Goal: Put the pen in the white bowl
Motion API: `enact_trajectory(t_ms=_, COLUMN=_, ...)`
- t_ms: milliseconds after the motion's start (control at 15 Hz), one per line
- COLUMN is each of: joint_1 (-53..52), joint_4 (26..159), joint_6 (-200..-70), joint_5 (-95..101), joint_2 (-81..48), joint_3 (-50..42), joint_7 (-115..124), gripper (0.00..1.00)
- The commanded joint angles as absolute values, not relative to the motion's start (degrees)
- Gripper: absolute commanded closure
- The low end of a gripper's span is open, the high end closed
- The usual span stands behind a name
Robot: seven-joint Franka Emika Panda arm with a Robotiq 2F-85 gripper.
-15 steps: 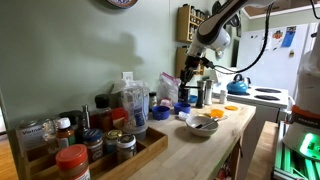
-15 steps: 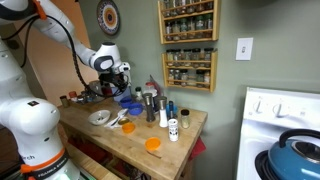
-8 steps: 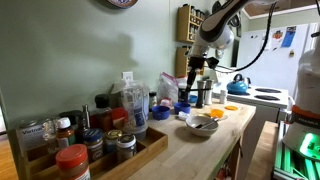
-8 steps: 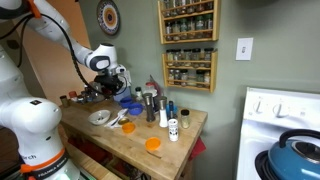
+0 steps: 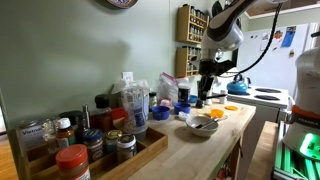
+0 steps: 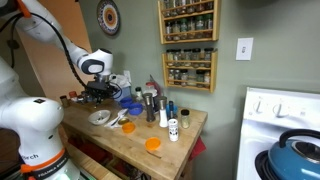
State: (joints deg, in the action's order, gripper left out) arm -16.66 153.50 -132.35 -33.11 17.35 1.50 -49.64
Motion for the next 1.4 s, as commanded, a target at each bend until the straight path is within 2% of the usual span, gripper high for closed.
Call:
enact_trajectory(t_ms=0, joint_1=-16.16, joint_4=153.3, joint_6=-132.11, joint_5=-33.1, joint_2=17.38, joint_3=1.91, joint_7=-49.58, gripper=0.87)
enact_trajectory(t_ms=200, joint_1=-16.09, joint_4=153.08, joint_6=-132.11, joint_5=-33.09, joint_2=17.35, joint_3=1.9, joint_7=-49.57, gripper=0.87)
enact_trajectory(t_ms=267, joint_1=-16.03, joint_4=153.0, joint_6=-131.69, joint_5=-31.43, joint_2=16.78, joint_3=2.58, joint_7=-48.65, gripper=0.97)
enact_trajectory(t_ms=667, joint_1=-17.26, joint_4=153.18, joint_6=-126.45, joint_5=-22.57, joint_2=15.91, joint_3=7.21, joint_7=-43.77, gripper=0.97)
enact_trajectory(t_ms=1000, joint_1=-18.23, joint_4=152.74, joint_6=-135.64, joint_5=-18.15, joint_2=12.07, joint_3=11.4, joint_7=-38.34, gripper=0.97)
enact_trajectory(t_ms=1333, joint_1=-17.18, joint_4=151.96, joint_6=-144.85, joint_5=-10.0, joint_2=5.09, joint_3=11.91, joint_7=-36.04, gripper=0.97)
